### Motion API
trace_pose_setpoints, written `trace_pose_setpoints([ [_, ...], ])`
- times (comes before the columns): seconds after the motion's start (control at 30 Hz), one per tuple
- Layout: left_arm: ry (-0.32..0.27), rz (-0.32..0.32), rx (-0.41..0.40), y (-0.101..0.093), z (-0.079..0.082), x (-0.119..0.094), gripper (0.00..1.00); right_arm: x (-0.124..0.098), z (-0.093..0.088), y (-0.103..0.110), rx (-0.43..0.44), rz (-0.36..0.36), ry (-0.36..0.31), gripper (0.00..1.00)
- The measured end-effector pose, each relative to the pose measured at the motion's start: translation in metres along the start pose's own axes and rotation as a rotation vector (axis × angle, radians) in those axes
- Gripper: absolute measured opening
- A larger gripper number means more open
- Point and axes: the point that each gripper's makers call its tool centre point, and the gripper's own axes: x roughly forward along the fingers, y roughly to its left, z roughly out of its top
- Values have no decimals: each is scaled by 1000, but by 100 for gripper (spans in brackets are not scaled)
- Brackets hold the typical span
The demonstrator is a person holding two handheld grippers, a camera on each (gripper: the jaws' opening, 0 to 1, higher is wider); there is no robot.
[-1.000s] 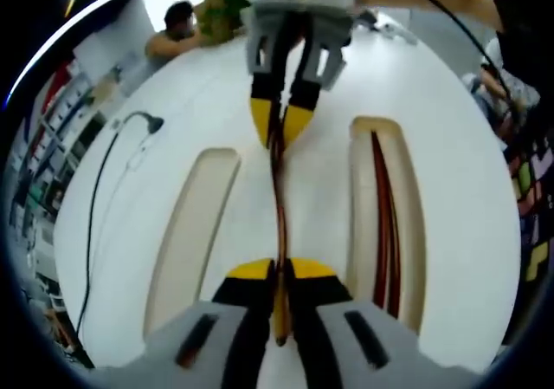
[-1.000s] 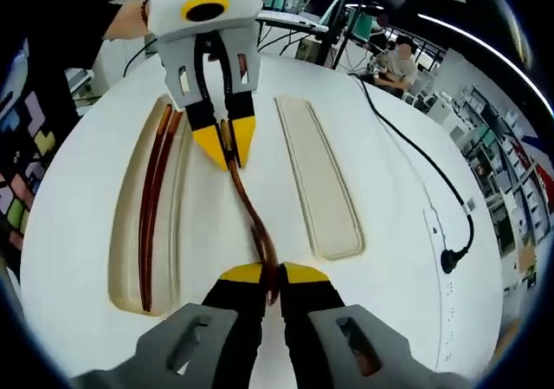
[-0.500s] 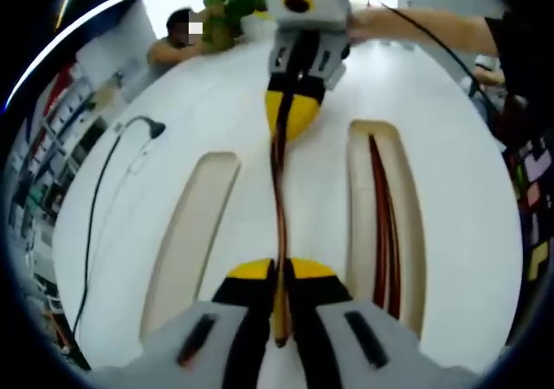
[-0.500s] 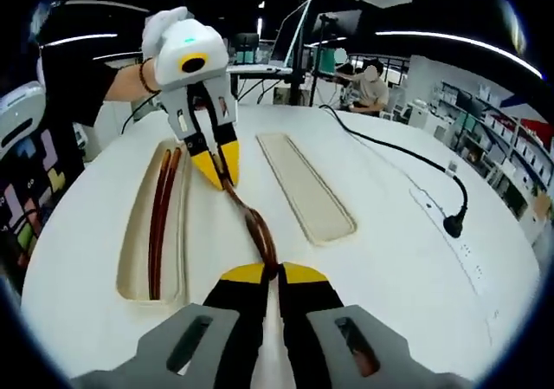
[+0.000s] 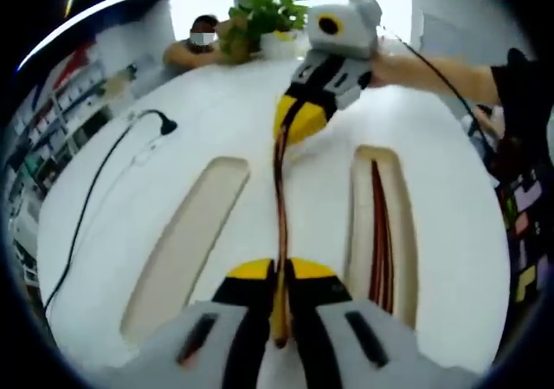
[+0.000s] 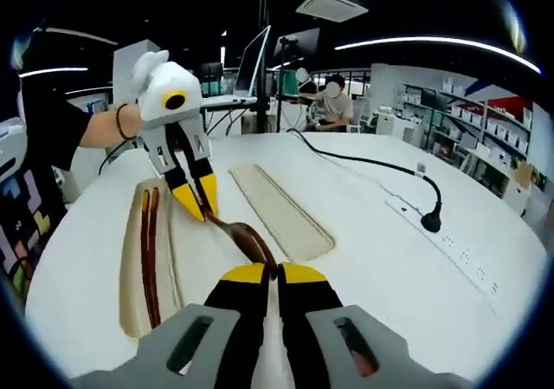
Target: Arrange the utensils inside the cutlery case until each visible utensil rests in its matching compartment.
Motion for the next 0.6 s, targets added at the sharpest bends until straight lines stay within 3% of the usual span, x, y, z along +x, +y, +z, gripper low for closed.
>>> trace_pose_setpoints([
  [0.2, -8, 29, 34, -1, 7, -8, 5, -8, 13, 2, 12, -34, 5, 2],
  [0.33, -25, 35, 30, -3, 13, -18, 5, -15, 24, 7, -5, -52, -30, 3],
  [0.43, -53, 25, 17, -10, 17, -29, 6, -23, 32, 16, -9, -47, -49, 2],
  [0.6, -63, 19, 64, -26, 20, -43, 5, -33, 39, 35, -31, -27, -57, 2],
])
